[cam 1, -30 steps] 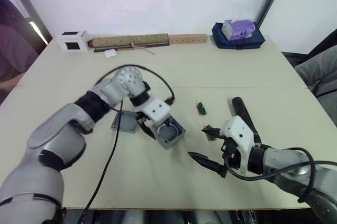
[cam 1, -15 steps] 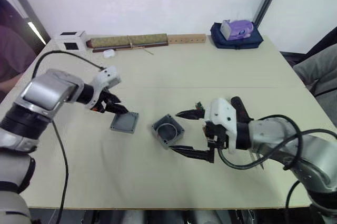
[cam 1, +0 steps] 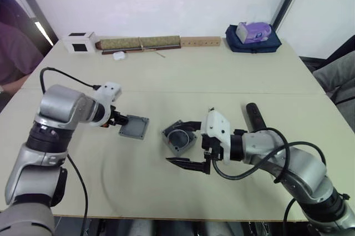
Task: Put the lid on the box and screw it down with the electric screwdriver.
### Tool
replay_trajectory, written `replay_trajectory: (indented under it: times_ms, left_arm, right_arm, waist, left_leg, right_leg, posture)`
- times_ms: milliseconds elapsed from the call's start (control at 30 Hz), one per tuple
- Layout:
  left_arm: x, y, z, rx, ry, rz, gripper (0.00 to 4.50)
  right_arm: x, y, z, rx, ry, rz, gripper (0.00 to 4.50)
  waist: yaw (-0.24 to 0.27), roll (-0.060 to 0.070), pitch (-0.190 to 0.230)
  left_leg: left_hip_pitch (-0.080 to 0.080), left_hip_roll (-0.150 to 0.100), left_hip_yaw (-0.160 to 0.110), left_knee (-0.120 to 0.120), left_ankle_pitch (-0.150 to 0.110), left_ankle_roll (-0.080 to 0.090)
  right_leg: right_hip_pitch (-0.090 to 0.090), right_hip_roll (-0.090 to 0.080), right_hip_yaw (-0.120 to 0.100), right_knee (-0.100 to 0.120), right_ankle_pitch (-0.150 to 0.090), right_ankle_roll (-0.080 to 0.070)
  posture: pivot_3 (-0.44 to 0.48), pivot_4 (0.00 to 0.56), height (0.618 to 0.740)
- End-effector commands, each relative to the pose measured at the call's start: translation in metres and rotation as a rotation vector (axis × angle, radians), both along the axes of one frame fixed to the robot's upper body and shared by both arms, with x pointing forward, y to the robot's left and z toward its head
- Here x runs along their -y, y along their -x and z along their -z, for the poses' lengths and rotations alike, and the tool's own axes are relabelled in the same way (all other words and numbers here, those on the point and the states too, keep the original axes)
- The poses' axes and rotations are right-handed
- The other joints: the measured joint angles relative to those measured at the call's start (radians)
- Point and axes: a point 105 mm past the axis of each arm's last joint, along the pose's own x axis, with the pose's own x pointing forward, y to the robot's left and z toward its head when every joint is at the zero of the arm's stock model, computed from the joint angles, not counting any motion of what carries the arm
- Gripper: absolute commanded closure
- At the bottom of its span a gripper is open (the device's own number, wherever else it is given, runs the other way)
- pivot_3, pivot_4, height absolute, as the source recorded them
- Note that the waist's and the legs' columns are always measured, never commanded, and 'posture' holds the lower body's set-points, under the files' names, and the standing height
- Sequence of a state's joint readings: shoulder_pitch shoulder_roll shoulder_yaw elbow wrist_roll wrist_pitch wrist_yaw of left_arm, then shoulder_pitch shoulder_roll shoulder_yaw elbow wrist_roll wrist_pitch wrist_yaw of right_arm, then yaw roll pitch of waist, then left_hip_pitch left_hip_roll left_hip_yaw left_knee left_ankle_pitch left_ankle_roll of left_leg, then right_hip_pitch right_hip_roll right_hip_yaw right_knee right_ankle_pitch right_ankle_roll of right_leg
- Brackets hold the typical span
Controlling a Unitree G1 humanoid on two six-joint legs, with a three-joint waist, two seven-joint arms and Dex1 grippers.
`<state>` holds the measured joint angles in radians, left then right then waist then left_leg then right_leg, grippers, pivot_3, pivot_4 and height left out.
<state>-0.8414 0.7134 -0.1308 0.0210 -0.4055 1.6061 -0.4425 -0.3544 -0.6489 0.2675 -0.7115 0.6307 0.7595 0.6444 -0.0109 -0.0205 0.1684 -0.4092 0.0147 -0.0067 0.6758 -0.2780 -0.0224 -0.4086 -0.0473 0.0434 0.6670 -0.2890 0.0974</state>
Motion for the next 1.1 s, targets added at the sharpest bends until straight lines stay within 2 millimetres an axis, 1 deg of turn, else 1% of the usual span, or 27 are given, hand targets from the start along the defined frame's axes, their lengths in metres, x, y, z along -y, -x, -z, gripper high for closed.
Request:
replay_trajectory:
  times_ms: [33,167,267,367,467,567,633,667,767,833,900,967,1033,1100]
  left_arm:
    - [0.002,-0.001,-0.004,-0.005,0.015,0.003,1.51]
    - [0.003,0.001,0.007,-0.048,0.012,0.003,1.51]
    - [-0.001,0.006,0.024,-0.106,0.000,-0.022,1.51]
    - [-0.005,0.008,0.036,-0.140,-0.006,-0.058,1.51]
    - [-0.002,0.007,0.044,-0.159,0.002,-0.071,2.22]
    - [0.003,0.005,0.044,-0.154,0.010,-0.075,3.39]
    - [0.006,0.004,0.044,-0.150,0.019,-0.073,4.24]
    - [0.008,0.004,0.045,-0.148,0.028,-0.073,4.41]
    - [0.010,0.003,0.046,-0.140,0.037,-0.081,4.41]
    - [0.015,0.002,0.045,-0.124,0.046,-0.076,4.41]
    - [0.024,-0.001,0.039,-0.084,0.073,-0.059,4.41]
    - [0.036,-0.011,0.025,0.009,0.163,-0.034,4.41]
    - [0.032,-0.023,0.013,0.143,0.122,0.006,4.41]
    - [0.035,-0.039,-0.010,0.307,0.195,0.040,4.41]
  right_arm:
    - [-0.002,0.004,-0.009,0.040,-0.025,0.017,0.00]
    - [-0.002,0.003,-0.010,0.041,-0.031,0.042,0.00]
    - [0.001,0.002,-0.009,0.043,-0.029,0.073,0.00]
    - [0.004,0.001,-0.009,0.043,-0.028,0.095,0.00]
    - [0.005,0.001,-0.009,0.042,-0.032,0.107,0.00]
    - [0.007,0.000,-0.008,0.038,-0.028,0.114,0.00]
    - [0.008,-0.001,-0.007,0.034,-0.021,0.118,0.00]
    - [0.009,-0.001,-0.006,0.032,-0.016,0.120,0.00]
    - [0.012,-0.002,-0.005,0.026,-0.012,0.126,0.00]
    - [0.014,-0.004,-0.004,0.022,-0.008,0.133,0.00]
    - [0.017,-0.006,-0.003,0.011,-0.008,0.145,0.00]
    - [0.021,-0.010,-0.005,-0.013,-0.035,0.162,0.00]
    - [0.026,-0.020,-0.015,-0.040,-0.107,0.198,0.00]
    - [0.030,-0.034,-0.024,-0.044,-0.151,0.244,0.00]
  waist:
    - [-0.001,0.000,0.000]
    - [-0.004,0.000,0.000]
    - [-0.004,0.000,0.000]
    - [-0.002,0.001,-0.001]
    - [-0.002,0.003,-0.002]
    - [-0.001,0.004,-0.003]
    - [-0.001,0.005,-0.004]
    - [-0.001,0.006,-0.004]
    - [-0.001,0.007,-0.005]
    - [0.000,0.009,-0.006]
    - [0.002,0.010,-0.006]
    - [0.004,0.010,-0.006]
    - [0.007,0.009,-0.006]
    - [0.003,0.009,-0.006]
  left_leg:
    - [0.000,0.000,0.000,0.000,0.000,0.000]
    - [0.000,0.000,0.000,0.000,0.000,0.000]
    - [0.000,0.000,0.000,0.000,0.000,0.000]
    - [0.001,0.000,0.000,0.000,0.000,0.000]
    - [0.003,-0.001,0.000,0.000,0.000,0.000]
    - [0.004,-0.001,0.000,0.000,0.000,0.000]
    - [0.004,-0.001,0.000,0.000,0.000,0.000]
    - [0.004,-0.001,0.000,0.000,0.000,0.000]
    - [0.005,-0.001,0.000,0.000,0.000,0.000]
    - [0.005,-0.001,0.000,0.000,0.000,0.000]
    - [0.005,-0.001,0.000,0.000,0.000,0.000]
    - [0.005,-0.002,0.000,0.000,0.000,0.000]
    - [0.005,-0.002,-0.001,0.001,0.000,0.000]
    - [0.004,-0.002,0.000,0.001,0.000,0.000]
  right_leg:
    - [0.000,0.000,0.000,0.000,0.000,0.000]
    - [0.000,0.000,0.000,0.000,0.000,0.000]
    - [0.000,0.000,0.000,0.000,0.000,0.000]
    - [0.000,0.000,0.000,0.000,0.000,0.000]
    - [0.003,0.000,0.000,0.000,0.000,0.000]
    - [0.004,0.000,0.000,0.000,0.000,0.000]
    - [0.005,0.000,0.000,0.000,0.000,0.000]
    - [0.005,0.000,0.000,0.000,0.000,0.000]
    - [0.005,0.000,0.000,0.000,0.000,0.000]
    - [0.006,0.000,0.000,0.000,0.000,0.000]
    - [0.006,-0.001,0.000,0.000,0.000,0.000]
    - [0.007,-0.001,0.000,0.000,0.000,0.000]
    - [0.007,-0.002,0.000,0.000,0.000,0.000]
    - [0.007,-0.002,0.000,-0.001,0.000,0.000]
  posture:
    - [0.000,0.150,0.740]
    - [0.000,0.150,0.740]
    - [0.000,0.150,0.740]
    - [0.000,0.150,0.740]
    - [0.000,0.150,0.740]
    - [0.000,0.150,0.740]
    - [0.000,0.150,0.740]
    - [0.000,0.150,0.740]
    - [0.000,0.150,0.740]
    - [0.000,0.150,0.740]
    - [0.000,0.150,0.740]
    - [0.000,0.150,0.740]
    - [0.000,0.150,0.740]
    - [0.000,0.150,0.740]
